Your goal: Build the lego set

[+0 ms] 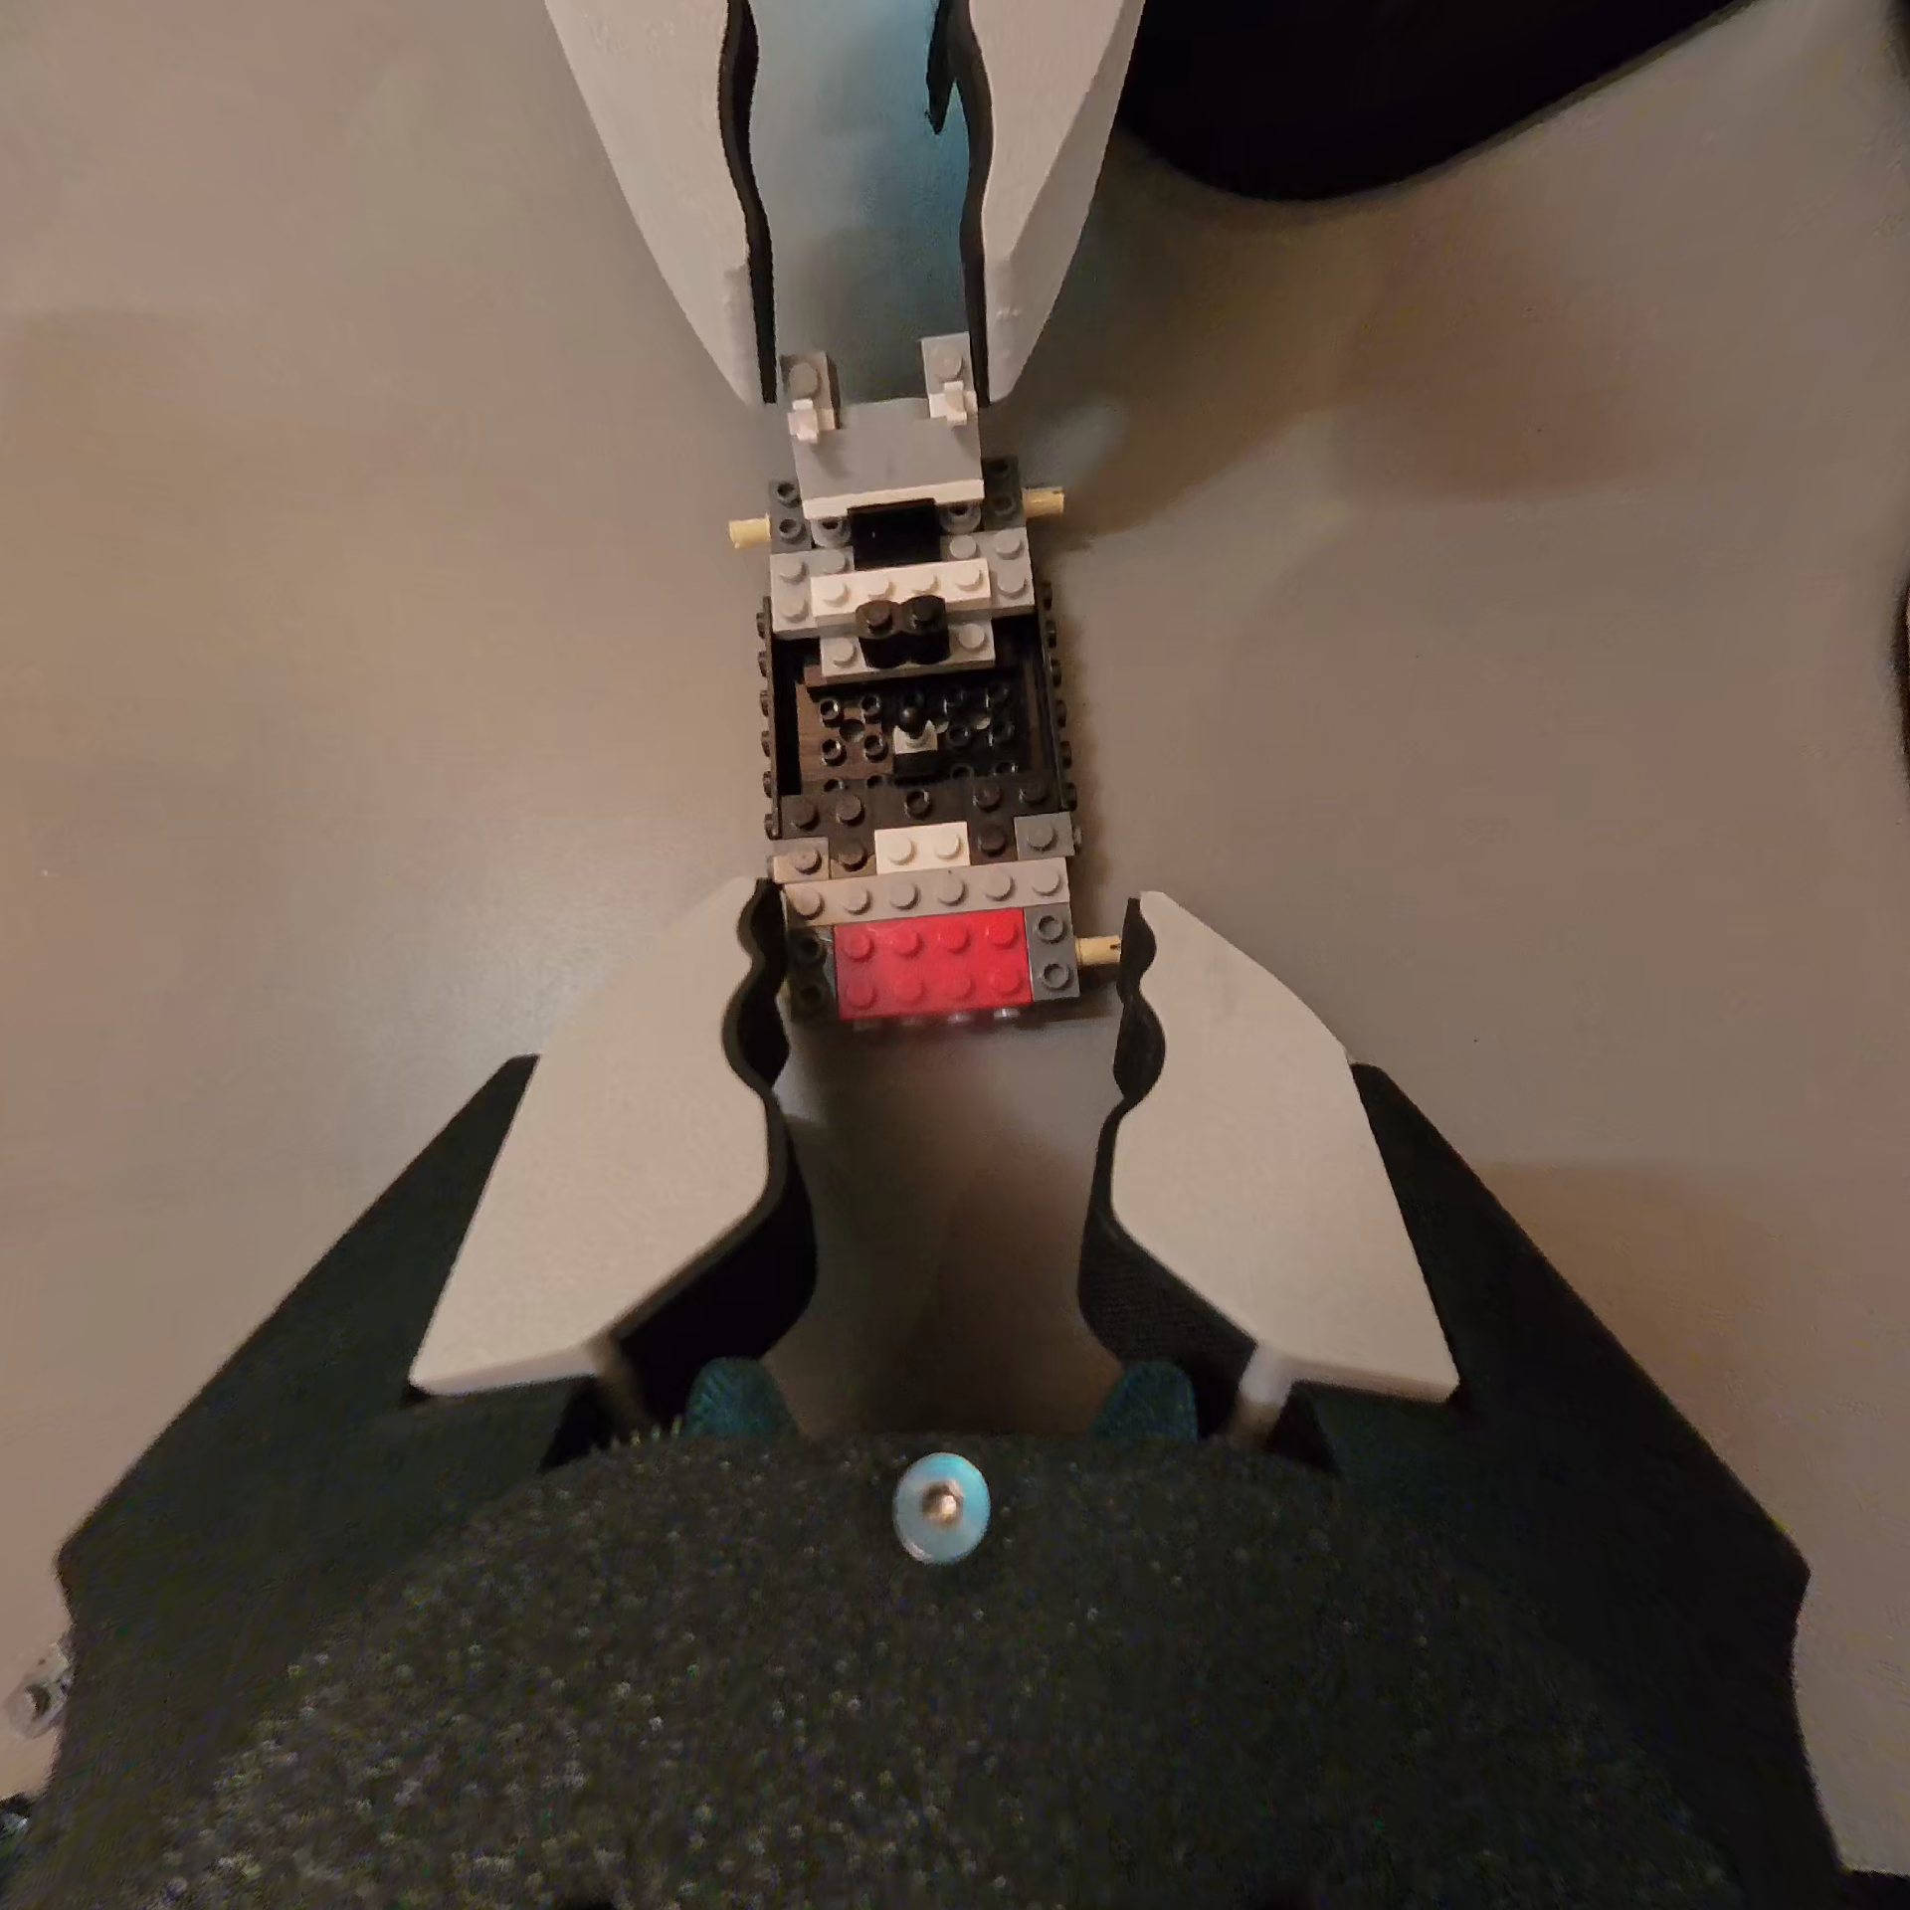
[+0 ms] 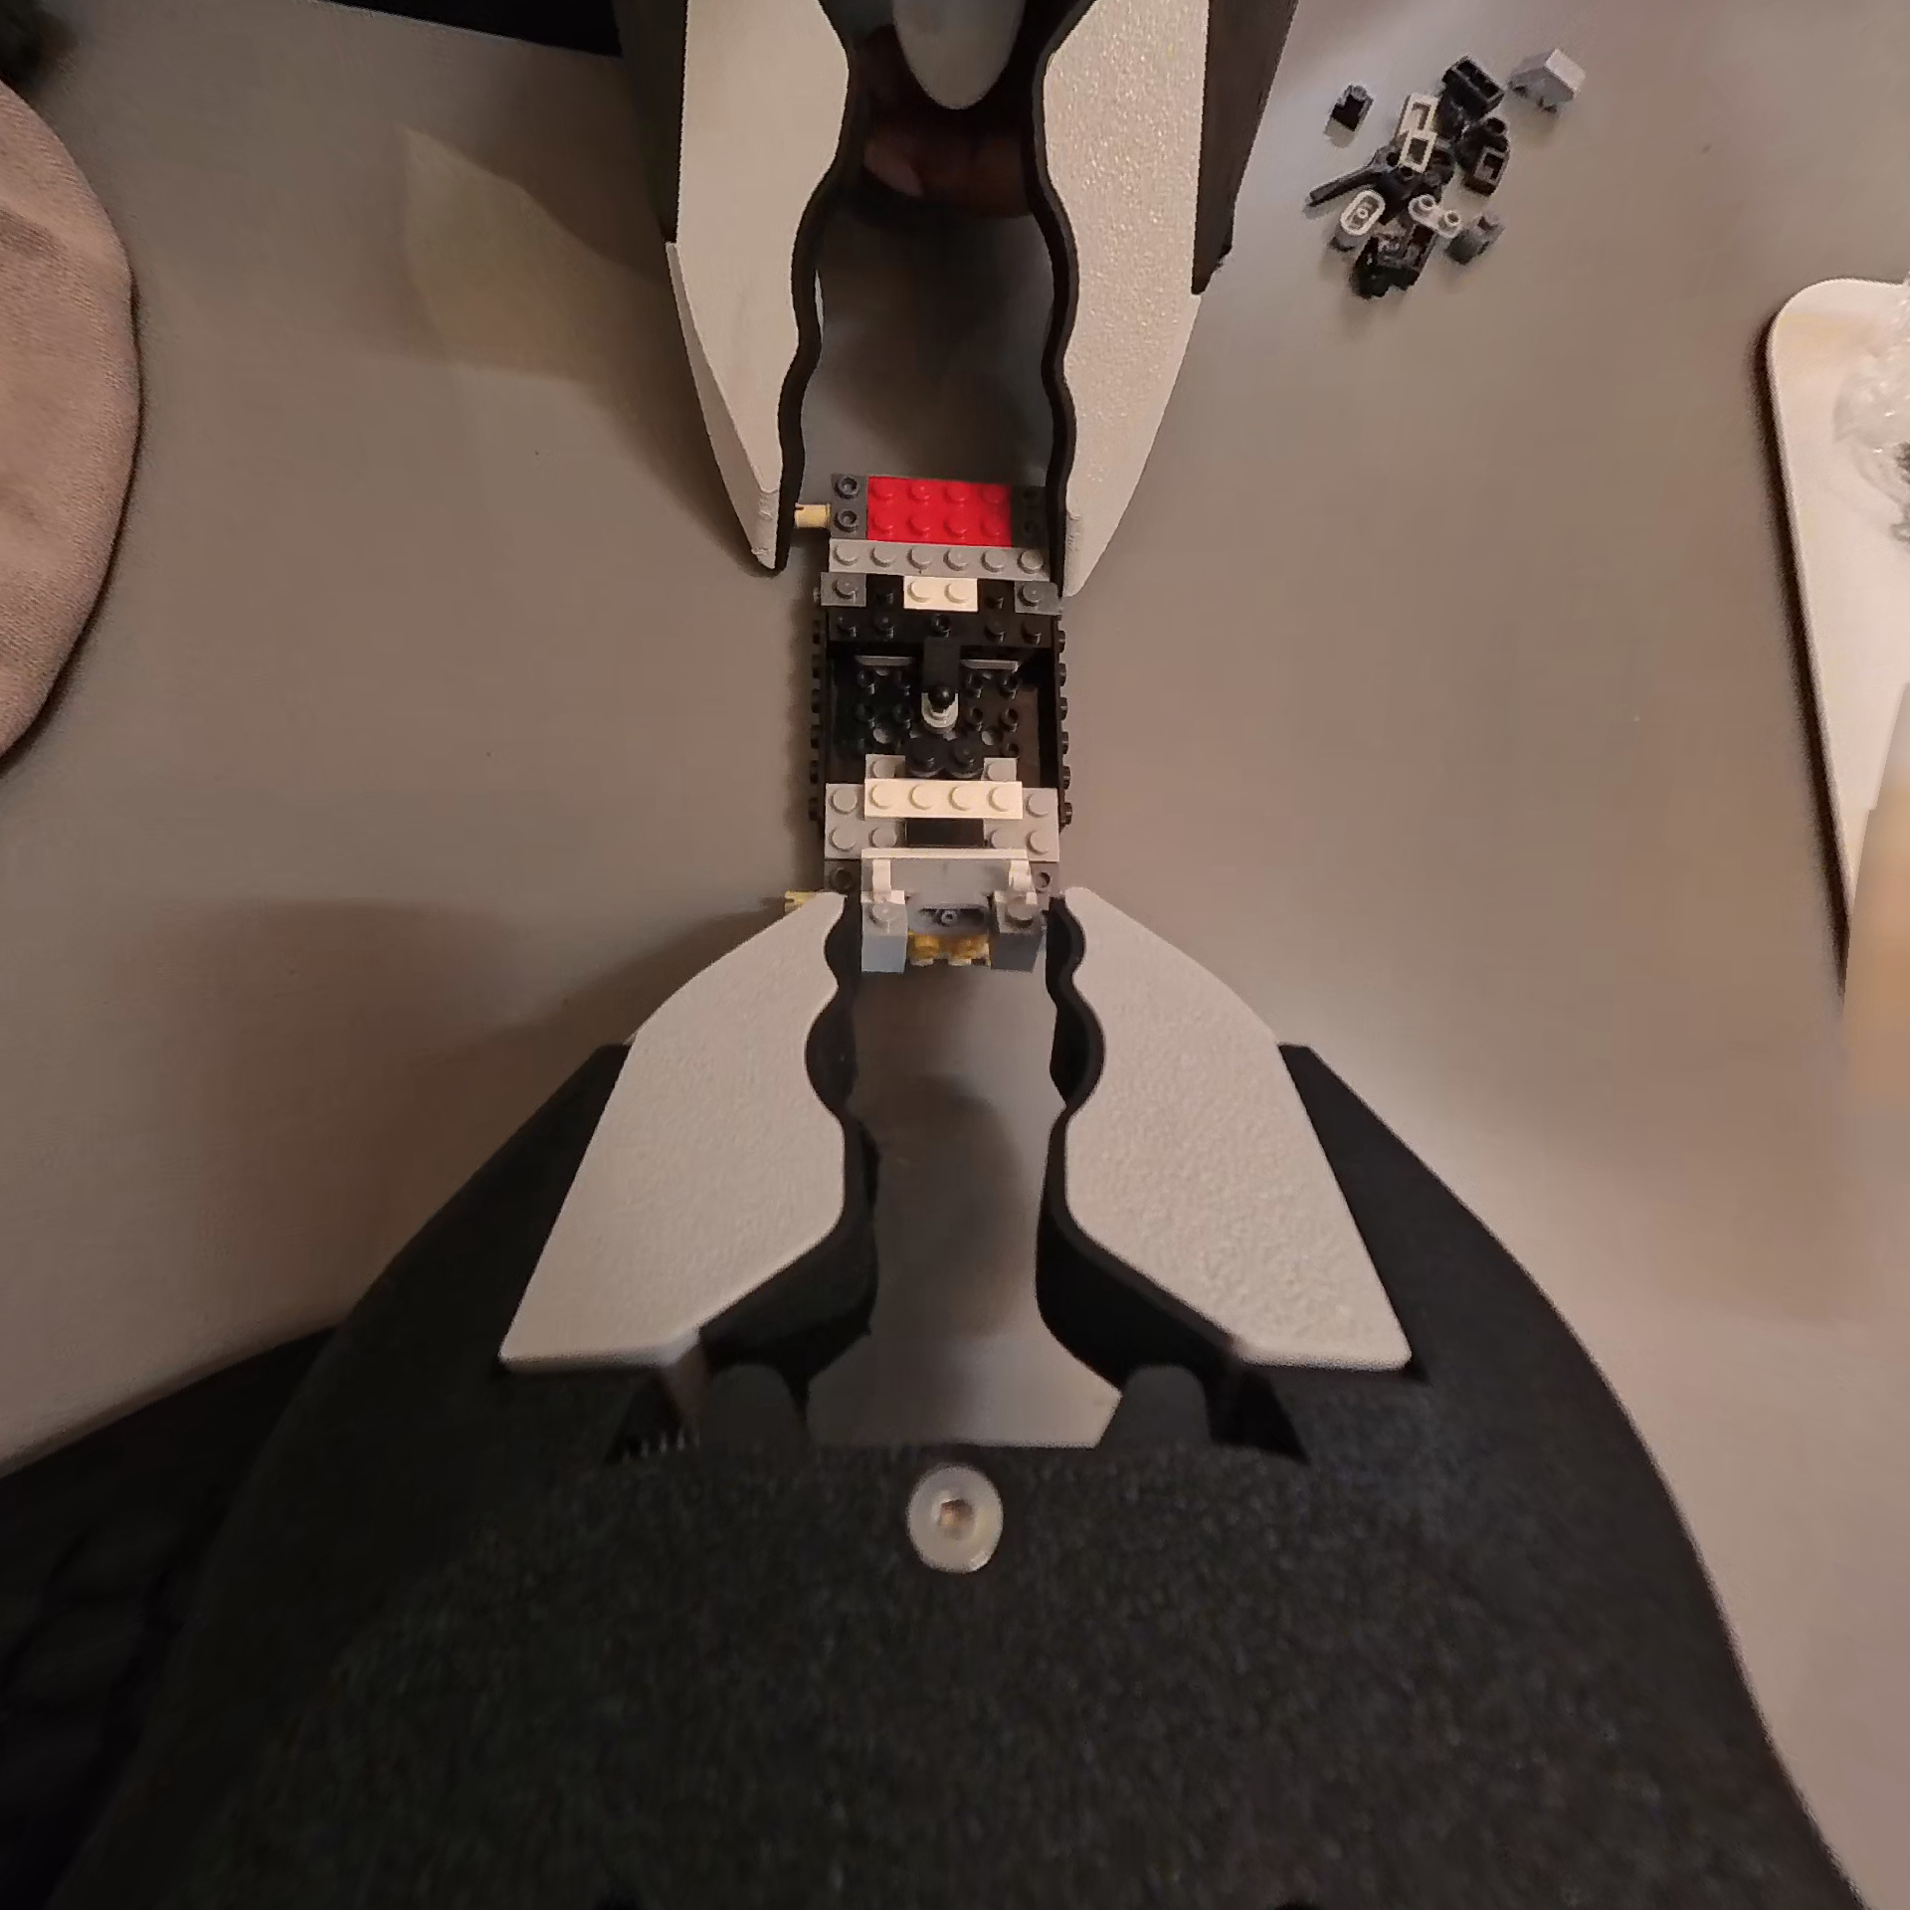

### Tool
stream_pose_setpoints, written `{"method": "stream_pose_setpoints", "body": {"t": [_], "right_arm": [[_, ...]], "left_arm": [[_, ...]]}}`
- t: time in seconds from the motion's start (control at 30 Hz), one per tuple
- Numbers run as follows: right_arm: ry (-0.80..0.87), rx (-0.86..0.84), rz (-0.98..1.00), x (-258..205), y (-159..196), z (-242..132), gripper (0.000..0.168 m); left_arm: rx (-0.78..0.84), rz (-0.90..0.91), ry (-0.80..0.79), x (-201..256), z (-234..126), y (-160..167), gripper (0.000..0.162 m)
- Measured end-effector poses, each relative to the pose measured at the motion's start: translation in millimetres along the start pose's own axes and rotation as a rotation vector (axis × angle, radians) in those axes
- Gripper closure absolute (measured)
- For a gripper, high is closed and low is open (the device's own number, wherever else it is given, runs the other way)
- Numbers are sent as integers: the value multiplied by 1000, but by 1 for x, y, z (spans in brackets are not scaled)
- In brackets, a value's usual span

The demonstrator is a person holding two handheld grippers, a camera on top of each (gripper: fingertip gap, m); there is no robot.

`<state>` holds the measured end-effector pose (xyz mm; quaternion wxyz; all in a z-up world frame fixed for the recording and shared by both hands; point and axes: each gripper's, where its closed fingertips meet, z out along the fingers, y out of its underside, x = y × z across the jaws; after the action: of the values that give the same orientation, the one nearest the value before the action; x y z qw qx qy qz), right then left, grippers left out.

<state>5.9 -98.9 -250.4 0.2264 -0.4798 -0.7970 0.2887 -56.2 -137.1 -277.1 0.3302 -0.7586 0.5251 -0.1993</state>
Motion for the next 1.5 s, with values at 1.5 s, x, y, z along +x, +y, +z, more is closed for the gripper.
{"method": "stream_pose_setpoints", "body": {"t": [1.5], "right_arm": [[23,295,41,-6,-9,-10,135]], "left_arm": [[7,-4,6,0,0,0,101]]}}
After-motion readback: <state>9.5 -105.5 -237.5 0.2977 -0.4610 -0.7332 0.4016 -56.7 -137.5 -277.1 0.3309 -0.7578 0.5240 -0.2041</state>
